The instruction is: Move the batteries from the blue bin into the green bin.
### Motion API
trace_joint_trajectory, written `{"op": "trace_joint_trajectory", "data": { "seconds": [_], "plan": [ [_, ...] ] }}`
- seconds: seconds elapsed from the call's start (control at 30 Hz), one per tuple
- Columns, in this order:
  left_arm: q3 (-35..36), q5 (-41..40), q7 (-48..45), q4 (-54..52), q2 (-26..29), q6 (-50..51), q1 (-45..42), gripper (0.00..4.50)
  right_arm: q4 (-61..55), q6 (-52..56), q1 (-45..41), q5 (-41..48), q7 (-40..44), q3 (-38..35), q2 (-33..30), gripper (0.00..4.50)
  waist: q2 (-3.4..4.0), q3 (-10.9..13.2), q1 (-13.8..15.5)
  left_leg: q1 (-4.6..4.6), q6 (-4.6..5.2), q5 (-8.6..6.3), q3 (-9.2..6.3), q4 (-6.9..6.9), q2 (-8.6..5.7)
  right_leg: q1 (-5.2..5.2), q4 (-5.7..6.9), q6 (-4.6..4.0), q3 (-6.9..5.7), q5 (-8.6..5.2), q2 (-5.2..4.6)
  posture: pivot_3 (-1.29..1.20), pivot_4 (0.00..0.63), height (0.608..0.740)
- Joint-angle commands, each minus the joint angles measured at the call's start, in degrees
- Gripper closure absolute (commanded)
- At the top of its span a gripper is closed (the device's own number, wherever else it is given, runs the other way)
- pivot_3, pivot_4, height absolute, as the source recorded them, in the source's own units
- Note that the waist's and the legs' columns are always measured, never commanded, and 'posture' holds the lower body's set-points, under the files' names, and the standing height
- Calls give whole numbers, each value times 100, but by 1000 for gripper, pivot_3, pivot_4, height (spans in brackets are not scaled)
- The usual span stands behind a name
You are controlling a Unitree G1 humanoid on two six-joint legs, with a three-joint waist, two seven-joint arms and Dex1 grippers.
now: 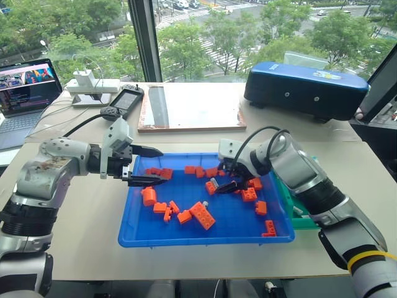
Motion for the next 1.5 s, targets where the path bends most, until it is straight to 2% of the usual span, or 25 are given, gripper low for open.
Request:
{"op": "trace_joint_trajectory", "data": {
  "seconds": [0.03, 0.27, 0.47, 0.6, 0.9, 1.07, 1.23, 1.33, 1.5],
  "plan": [
    [68, 38, -17, -74, 70, -163, -11, 0, -296, 663, -29, 174, -251, -193, 148, 133, 0, 0, -7, 0, 0, 0, 0, 0, 0, -1, 0, 0, 0, 0, 0, 0, 150, 732],
    [27, 111, 21, -2, 25, -230, -72, 0, -333, 1427, 109, 330, -694, -110, 314, 133, 0, 0, 0, 0, 0, 0, 0, -1, 0, 0, 3, 0, 0, 0, 0, 0, 150, 732],
    [21, 128, -85, 32, 95, -245, -98, 0, -244, 1638, 256, 320, -1126, -5, 433, 133, 0, 0, -1, 0, 0, 0, 0, -1, -1, -1, 4, 0, 1, 0, 0, 0, 150, 732],
    [17, 131, -105, 31, 108, -241, -98, 0, -346, 1704, 349, 393, -1237, 84, 425, 1057, 0, 0, -2, 0, 0, 0, -1, -1, -1, -1, 3, 0, 0, 0, 0, 0, 150, 732],
    [-36, 187, -136, 115, 44, -278, -206, 0, -791, 1816, 428, 659, -1221, 119, 184, 4225, 0, 0, -2, 0, 0, 0, -1, -1, -1, 0, 2, 0, 0, 0, 0, 0, 150, 732],
    [-110, 210, -168, 199, -37, -309, -317, 0, -1587, 2282, 274, 1062, -1139, -206, -116, 4269, 0, 0, -1, -1, 0, 0, -1, -1, -1, -2, 2, 0, 0, 0, 0, 0, 150, 732],
    [-144, 205, -227, 241, -60, -335, -339, 0, -2004, 2654, 21, 1535, -1141, -1147, -769, 4269, 0, 0, 20, -1, 1, 0, -2, -1, -2, 1, -3, 0, 0, 0, 0, 0, 150, 732],
    [-120, 149, -238, 326, -192, -405, -447, 0, -1948, 2601, -195, 1780, -1025, -1878, -1438, 4269, 0, 1, 41, -1, 1, -1, -1, -1, -2, 1, -7, 0, 1, 0, -1, 0, 150, 732],
    [-148, 135, -336, 448, -316, -392, -644, 0, -1505, 2042, 371, 1529, -948, -2141, -3056, 4269, -2, 2, 123, -3, 4, -3, 1, -3, -4, 6, -17, 0, -3, 0, -6, 0, 150, 732]
  ]
}}
